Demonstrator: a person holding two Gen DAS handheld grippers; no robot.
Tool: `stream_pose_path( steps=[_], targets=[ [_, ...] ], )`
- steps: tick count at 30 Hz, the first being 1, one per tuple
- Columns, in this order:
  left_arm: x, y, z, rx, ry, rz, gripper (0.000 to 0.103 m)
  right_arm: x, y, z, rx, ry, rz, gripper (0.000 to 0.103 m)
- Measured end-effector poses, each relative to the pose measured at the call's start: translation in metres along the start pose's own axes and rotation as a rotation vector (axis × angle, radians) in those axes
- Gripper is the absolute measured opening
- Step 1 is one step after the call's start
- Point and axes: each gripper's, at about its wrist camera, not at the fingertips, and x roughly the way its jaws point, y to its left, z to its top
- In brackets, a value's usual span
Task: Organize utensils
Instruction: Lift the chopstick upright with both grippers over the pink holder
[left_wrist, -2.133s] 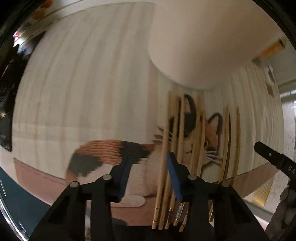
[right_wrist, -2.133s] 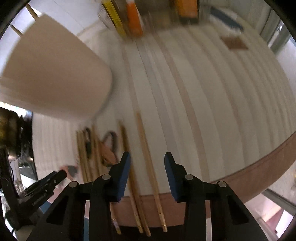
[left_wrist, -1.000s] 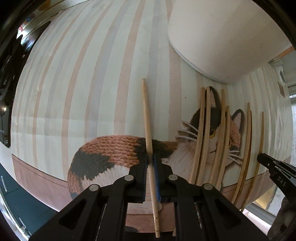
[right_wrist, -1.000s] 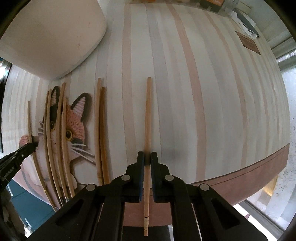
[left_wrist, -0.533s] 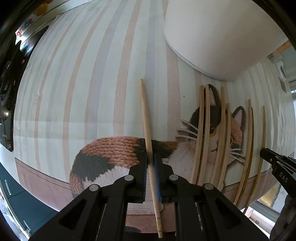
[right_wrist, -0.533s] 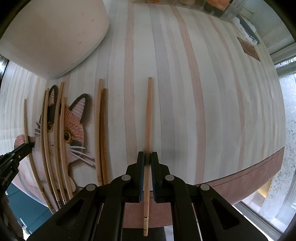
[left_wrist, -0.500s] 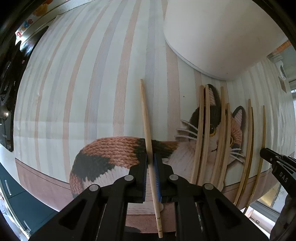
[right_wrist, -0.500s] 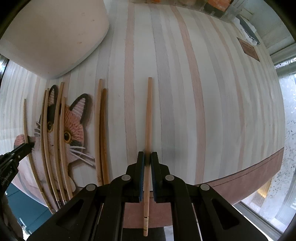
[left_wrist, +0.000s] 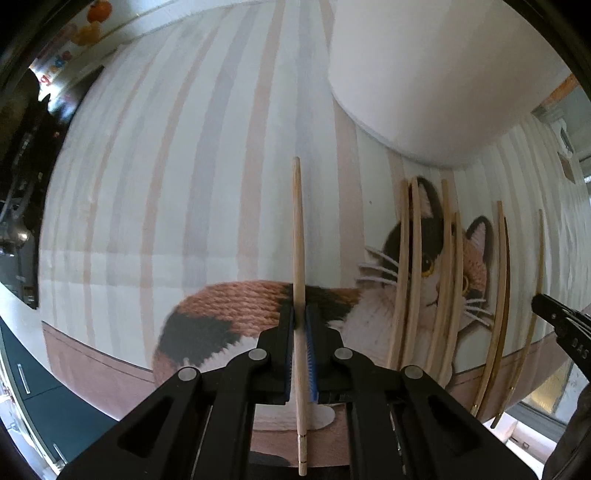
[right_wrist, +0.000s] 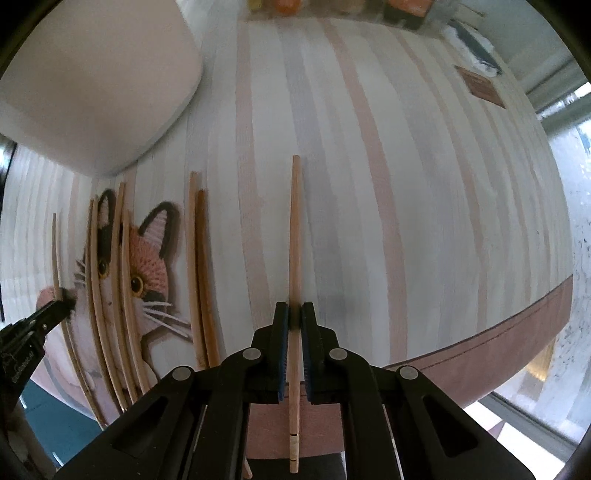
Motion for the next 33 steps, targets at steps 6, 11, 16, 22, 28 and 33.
stream_pose_path(
  steps=[6, 11, 16, 22, 28, 33],
  targets=[
    [-0.035, 0.004, 0.005, -0.007, -0.113, 0.036, 0.004, -0.031, -0.008, 0.001, 0.004, -0.106, -0.001, 0.007],
    [-0.070, 0.011, 0.012, -0.023, -0.212, 0.053, 0.004, -0.059, -0.011, 0.005, -0.004, -0.189, -0.004, 0.007],
    [-0.106, 0.018, 0.024, -0.058, -0.305, 0.046, 0.004, -0.082, -0.009, 0.010, 0.006, -0.268, 0.024, 0.007],
    [-0.159, 0.033, 0.036, -0.105, -0.422, 0.002, 0.004, -0.125, -0.011, 0.013, 0.041, -0.392, 0.074, 0.007],
    [-0.234, 0.047, 0.045, -0.162, -0.570, -0.077, 0.004, -0.181, -0.019, 0.030, 0.106, -0.504, 0.196, 0.007],
    [-0.292, 0.058, 0.062, -0.200, -0.671, -0.182, 0.004, -0.233, -0.020, 0.052, 0.147, -0.606, 0.326, 0.007]
  ],
)
